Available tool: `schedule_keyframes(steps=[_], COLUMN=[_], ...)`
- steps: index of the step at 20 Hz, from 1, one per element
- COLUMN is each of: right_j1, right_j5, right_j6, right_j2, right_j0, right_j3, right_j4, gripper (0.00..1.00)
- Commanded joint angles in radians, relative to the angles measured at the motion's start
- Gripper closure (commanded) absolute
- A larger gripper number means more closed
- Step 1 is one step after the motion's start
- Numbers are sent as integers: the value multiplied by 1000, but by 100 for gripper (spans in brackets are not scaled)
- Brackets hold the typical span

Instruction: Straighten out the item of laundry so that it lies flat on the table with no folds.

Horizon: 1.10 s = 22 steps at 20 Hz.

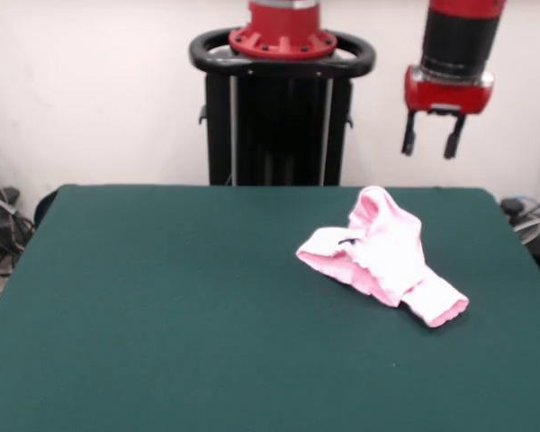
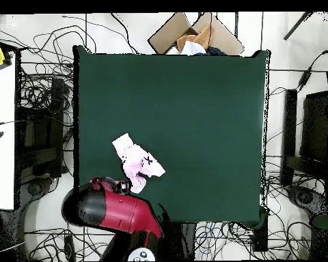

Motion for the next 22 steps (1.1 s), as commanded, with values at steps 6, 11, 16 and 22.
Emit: schedule_keyframes(steps=[6,11,16,22], right_j1=[166,240,264,304], right_j5=[-386,-532,-623,-569], right_j6=[350,346,337,246], right_j2=[-140,-110,-53,-53], right_j0=[163,152,111,84], right_j3=[-132,-94,-50,-42], right_j4=[107,139,142,132], gripper=[0,0,0,0])
